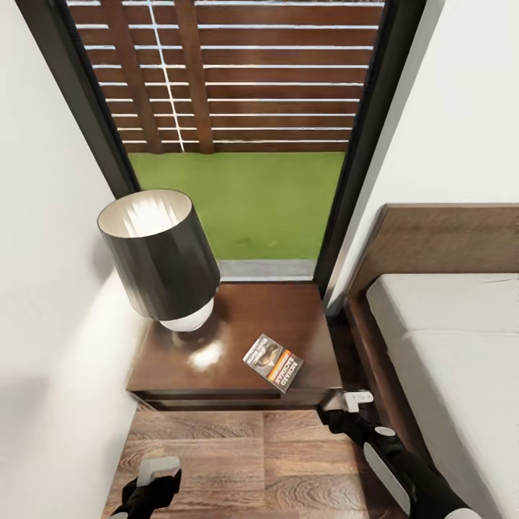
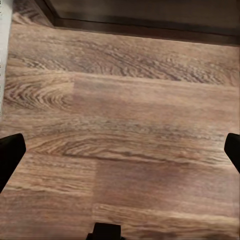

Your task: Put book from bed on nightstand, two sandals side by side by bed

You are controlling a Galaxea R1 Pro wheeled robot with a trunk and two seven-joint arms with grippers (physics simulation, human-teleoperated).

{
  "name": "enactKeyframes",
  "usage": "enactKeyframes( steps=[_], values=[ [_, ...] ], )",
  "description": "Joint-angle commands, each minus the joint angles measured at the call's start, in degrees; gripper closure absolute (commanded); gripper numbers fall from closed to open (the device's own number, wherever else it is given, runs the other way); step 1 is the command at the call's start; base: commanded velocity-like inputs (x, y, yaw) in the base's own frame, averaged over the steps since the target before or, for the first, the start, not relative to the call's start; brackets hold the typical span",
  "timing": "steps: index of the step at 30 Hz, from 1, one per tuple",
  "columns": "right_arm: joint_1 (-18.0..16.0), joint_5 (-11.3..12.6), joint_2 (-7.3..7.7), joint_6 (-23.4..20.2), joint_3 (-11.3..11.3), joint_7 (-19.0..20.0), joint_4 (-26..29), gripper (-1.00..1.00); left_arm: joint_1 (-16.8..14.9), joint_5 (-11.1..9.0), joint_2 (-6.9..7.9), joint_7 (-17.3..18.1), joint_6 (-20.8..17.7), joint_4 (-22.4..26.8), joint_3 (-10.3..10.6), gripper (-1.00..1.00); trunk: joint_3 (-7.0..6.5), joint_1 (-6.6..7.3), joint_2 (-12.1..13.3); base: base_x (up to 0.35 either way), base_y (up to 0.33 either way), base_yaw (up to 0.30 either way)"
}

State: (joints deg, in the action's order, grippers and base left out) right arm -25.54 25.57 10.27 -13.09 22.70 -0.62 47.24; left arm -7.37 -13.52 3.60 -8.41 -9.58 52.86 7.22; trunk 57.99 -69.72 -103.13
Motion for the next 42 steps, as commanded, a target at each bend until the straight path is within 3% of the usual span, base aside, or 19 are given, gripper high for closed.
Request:
enactKeyframes(
  steps=[1, 9, 11, 13, 18, 22, 29, 37, 42],
  values=[
    [-0.03, 0.32, 0.05, 0.07, 0.15, -0.03, -0.66, -1.00, -0.02, -0.61, 0.09, -0.55, -0.30, -0.22, 0.29, -1.00, -0.24, 0.23, 0.40, 0.000, 0.000, 0.000],
    [-0.03, 0.12, -0.43, 4.42, 0.22, 0.23, -10.08, -1.00, -0.02, -0.68, 0.09, -0.84, -0.33, -7.09, 0.30, -1.00, -2.24, 1.99, 3.60, 0.000, 0.000, 0.000],
    [-0.03, 0.08, -0.79, 6.13, 0.24, 0.25, -13.14, -1.00, -0.02, -1.07, 0.09, -0.89, -0.28, -9.16, -0.89, -1.00, -2.63, 2.43, 4.41, 0.000, 0.000, 0.000],
    [-0.03, 0.03, -2.08, 7.96, 0.19, 0.26, -16.95, -1.00, -0.03, -1.25, 0.15, -0.90, -0.27, -11.95, -2.37, -1.00, -3.00, 2.87, 5.21, 0.000, 0.000, 0.000],
    [-0.03, 0.09, -2.87, 9.55, 0.24, 0.26, -21.99, -1.00, -0.11, -1.28, 0.05, -0.97, -0.16, -16.51, -3.09, -1.00, -3.90, 3.96, 7.21, 0.000, 0.000, 0.000],
    [-0.03, 0.10, -3.21, 10.06, 0.24, 0.21, -24.59, -1.00, -0.16, -1.25, 0.02, -1.03, -0.17, -18.01, -3.20, -1.00, -4.62, 4.84, 8.82, 0.000, 0.000, 0.000],
    [-0.03, 0.01, -6.35, 10.34, 0.23, -0.47, -33.02, -1.00, -0.18, -1.28, -0.07, -1.01, 0.18, -23.53, -3.26, -1.00, -5.88, 6.38, 11.63, 0.000, 0.000, 0.000],
    [-0.03, 0.04, -6.93, 11.61, 0.19, -0.52, -39.34, -1.00, -0.19, -1.33, 0.00, -0.95, 0.92, -27.74, -3.32, -1.00, -7.31, 8.14, 14.83, 0.000, 0.000, 0.000],
    [0.04, 0.34, -7.43, 12.24, 0.13, -0.53, -45.25, -1.00, -0.19, -1.33, 0.15, -0.67, 3.55, -32.89, -3.35, -1.00, -8.21, 9.24, 16.84, 0.000, 0.000, 0.000]
  ],
)
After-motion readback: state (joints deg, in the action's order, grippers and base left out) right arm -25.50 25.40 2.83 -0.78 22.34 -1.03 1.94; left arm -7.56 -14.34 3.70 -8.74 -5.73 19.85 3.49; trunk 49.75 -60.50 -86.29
